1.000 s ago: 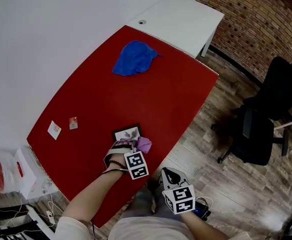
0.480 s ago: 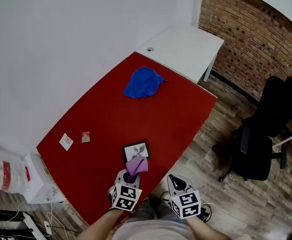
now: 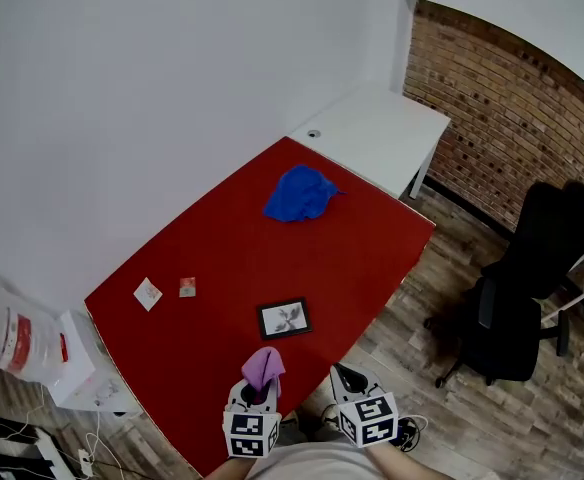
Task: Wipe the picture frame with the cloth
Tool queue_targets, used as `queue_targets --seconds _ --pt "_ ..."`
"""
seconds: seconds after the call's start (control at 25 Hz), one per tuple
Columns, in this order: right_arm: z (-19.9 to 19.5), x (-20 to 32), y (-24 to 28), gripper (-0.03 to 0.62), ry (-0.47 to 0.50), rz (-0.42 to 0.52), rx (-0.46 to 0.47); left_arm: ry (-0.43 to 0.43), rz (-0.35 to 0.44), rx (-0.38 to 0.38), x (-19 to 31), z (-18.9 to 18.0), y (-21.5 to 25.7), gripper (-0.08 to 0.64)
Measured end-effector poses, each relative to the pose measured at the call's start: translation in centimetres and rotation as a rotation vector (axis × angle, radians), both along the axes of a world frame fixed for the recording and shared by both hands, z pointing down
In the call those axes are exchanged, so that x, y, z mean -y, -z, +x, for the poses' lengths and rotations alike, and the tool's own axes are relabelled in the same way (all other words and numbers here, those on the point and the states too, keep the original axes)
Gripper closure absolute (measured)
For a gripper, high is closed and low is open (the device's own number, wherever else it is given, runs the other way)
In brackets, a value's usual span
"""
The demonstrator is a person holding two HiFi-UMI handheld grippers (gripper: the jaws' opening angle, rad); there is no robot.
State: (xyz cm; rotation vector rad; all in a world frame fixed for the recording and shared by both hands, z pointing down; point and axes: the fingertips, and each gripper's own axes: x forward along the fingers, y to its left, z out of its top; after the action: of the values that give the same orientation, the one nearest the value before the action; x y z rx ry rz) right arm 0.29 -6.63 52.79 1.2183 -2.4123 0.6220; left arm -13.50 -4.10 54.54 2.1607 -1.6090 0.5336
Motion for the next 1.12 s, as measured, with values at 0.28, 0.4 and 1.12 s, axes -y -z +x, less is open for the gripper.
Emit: queue_targets --seconds 0.28,0.4,1.12 --pt "-1.1 -0.5 0.5 0.588 -0.004 0.027 -0.013 0.016 0.017 -0.01 -0.7 -0.3 0.4 0.506" --pt "-1.0 -0.6 0.6 0.588 -0.009 0.033 -0.017 0.028 0.02 -0.022 -1.0 -0.4 0.4 0.506" --pt "-0.6 -2.2 0.6 0.589 -0.029 0.057 -0.052 0.014 0.022 -0.033 -2.6 0.4 0.5 0.506"
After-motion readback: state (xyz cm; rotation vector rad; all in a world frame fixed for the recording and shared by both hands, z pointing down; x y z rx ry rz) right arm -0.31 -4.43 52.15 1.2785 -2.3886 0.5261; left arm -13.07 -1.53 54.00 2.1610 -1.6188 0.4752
